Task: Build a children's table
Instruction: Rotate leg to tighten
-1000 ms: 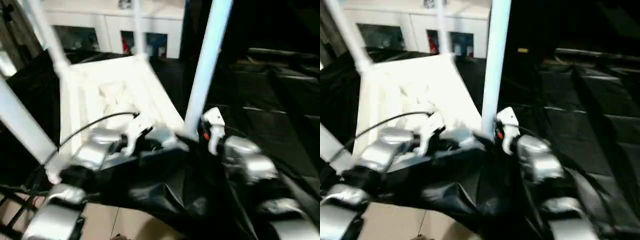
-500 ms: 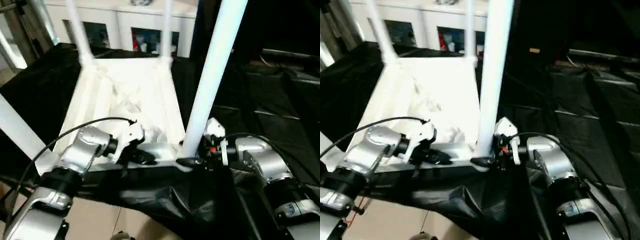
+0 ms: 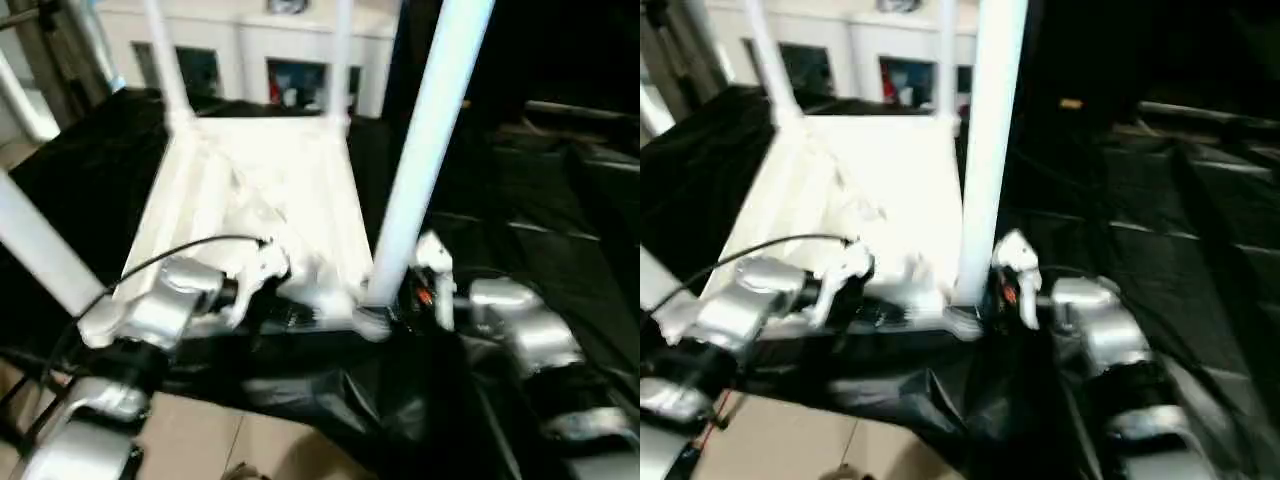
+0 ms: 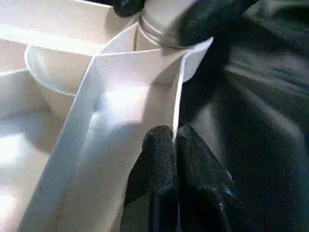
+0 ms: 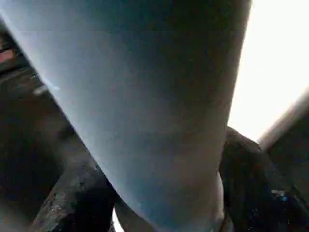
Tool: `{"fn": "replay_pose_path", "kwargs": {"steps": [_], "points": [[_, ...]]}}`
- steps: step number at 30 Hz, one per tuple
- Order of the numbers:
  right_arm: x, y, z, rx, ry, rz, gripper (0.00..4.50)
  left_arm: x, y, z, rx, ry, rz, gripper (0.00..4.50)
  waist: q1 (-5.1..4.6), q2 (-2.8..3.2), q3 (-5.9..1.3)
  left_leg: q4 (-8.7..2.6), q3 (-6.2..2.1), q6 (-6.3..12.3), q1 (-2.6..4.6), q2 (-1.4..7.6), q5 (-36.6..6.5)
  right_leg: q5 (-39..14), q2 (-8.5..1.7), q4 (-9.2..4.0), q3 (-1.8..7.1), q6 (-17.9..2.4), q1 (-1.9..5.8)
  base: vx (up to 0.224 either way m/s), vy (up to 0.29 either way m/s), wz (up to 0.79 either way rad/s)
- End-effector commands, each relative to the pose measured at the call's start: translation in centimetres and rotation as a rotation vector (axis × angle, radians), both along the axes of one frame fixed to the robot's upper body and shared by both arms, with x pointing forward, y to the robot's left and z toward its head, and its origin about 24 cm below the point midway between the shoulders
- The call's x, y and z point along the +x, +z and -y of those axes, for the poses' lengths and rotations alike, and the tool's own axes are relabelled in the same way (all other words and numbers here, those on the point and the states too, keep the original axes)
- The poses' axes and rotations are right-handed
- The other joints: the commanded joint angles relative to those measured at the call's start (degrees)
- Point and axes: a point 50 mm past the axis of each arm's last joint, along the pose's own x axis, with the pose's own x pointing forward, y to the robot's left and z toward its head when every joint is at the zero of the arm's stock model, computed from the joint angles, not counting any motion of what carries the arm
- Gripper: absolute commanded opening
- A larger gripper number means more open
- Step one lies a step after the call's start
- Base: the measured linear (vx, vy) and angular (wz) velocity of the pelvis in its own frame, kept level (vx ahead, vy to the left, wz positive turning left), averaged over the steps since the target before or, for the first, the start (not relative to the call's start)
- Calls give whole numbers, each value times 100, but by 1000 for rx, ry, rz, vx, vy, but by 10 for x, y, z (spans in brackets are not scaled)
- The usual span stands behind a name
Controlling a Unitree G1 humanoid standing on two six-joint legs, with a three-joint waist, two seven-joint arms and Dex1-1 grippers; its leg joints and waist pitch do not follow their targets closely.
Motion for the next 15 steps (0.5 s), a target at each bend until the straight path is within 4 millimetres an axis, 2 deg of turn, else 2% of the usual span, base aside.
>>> {"fn": "replay_pose_path", "kwargs": {"steps": [1,2,3,5,6,8,11,13,15], "points": [[-3,-17,-35,8,-33,-68,255,13,19,35,-99,36,89,0,-11,-23,-330,-387,-71,53,26,110,-1421,-2596,-477,-537,236,-738,286,0,0,0],[-1,-19,-40,13,-78,-73,255,15,20,39,-101,62,99,0,-60,-29,-322,-387,-72,32,32,103,-1486,-2742,-475,-564,227,-687,267,0,0,0],[2,-19,-44,19,-123,-77,255,18,20,43,-93,84,114,0,-72,-36,-327,-385,-76,38,27,90,-1480,-2802,-472,-580,219,-647,280,0,0,0],[10,-19,-58,50,-255,-103,254,22,22,56,-112,145,126,0,-100,9,-333,-386,-82,45,30,88,-1465,-2791,-475,-591,225,-626,261,0,0,0],[11,-19,-62,64,-277,-121,254,23,23,59,-123,160,124,0,-141,8,-335,-369,-80,10,75,73,-1581,-2919,-467,-622,205,-617,237,0,0,0],[10,-17,-73,101,-268,-123,254,23,24,65,-136,163,126,0,-158,6,-337,-378,-80,91,40,87,-1526,-2676,-458,-609,225,-680,251,0,0,0],[8,-15,-82,107,-222,-100,254,22,24,70,-135,146,136,0,-160,1,-349,-386,-77,144,25,102,-1490,-2283,-445,-555,234,-805,263,0,0,0],[4,-13,-84,129,-166,-97,310,20,23,71,-141,123,138,0,-162,-15,-348,-381,-68,174,31,101,-1482,-2186,-444,-543,241,-874,265,0,0,0],[4,-13,-83,134,-164,-104,326,19,23,71,-144,114,136,0,-162,-13,-344,-381,-65,191,25,100,-1481,-2200,-451,-544,245,-889,273,0,0,0]]}}
